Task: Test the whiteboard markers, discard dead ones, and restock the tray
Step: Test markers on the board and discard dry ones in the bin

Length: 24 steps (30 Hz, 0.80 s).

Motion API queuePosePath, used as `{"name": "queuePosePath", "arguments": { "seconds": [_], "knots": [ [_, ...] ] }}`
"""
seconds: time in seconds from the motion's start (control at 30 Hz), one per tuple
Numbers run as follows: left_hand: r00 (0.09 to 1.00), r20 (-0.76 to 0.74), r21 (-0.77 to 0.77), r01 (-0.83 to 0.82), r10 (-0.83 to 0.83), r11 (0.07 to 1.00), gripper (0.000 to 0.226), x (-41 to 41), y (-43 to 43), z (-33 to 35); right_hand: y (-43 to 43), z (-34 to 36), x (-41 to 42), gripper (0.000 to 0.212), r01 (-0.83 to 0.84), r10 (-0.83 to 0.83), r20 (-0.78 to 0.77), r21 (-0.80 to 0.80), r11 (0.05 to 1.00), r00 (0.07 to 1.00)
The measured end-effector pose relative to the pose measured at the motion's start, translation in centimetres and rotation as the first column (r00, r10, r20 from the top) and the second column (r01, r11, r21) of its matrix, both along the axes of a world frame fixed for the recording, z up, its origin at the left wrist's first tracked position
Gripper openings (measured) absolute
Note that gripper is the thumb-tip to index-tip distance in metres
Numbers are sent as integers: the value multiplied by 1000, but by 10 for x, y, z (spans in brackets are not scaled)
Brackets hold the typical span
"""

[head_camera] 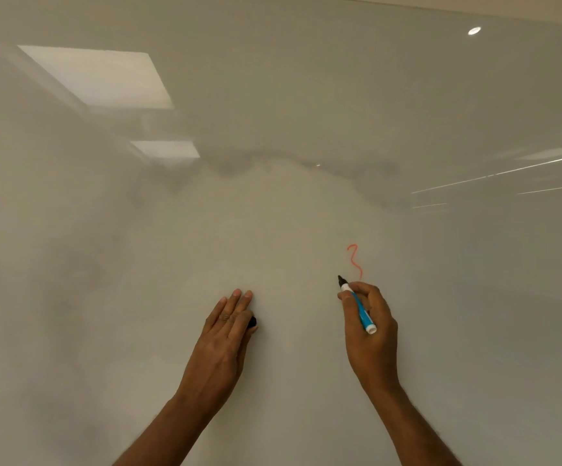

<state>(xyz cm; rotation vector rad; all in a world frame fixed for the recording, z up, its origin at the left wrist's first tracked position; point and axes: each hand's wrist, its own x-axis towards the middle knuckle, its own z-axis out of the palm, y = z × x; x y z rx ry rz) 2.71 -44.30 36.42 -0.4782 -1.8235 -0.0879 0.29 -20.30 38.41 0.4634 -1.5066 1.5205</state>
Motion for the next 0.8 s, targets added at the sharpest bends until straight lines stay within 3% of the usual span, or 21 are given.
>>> {"name": "queuePosePath", "arguments": {
  "seconds": [0.13,0.33,0.5,0.63,0.7,0.8],
  "knots": [
    [1000,-15,10,-4,4,1000,50,0,1,-1,9,-29,3,11,43,-44,32,54,998,999],
    [1000,-29,-14,-11,10,1000,49,1,3,1,26,-54,12,3,8,-24,197,82,997,980],
    [1000,24,3,-19,19,1000,41,5,3,3,24,-39,63,13,-127,129,129,-23,992,983],
    [986,132,218,74,-104,973,28,29,31,5,19,-33,94,18,-323,326,122,-38,945,938],
    [934,183,516,173,-305,839,23,54,59,8,18,-32,106,22,-411,414,128,-45,910,901],
    [696,128,903,213,-707,373,18,84,97,20,18,-36,120,25,-467,467,124,-24,884,876]
  ]
}}
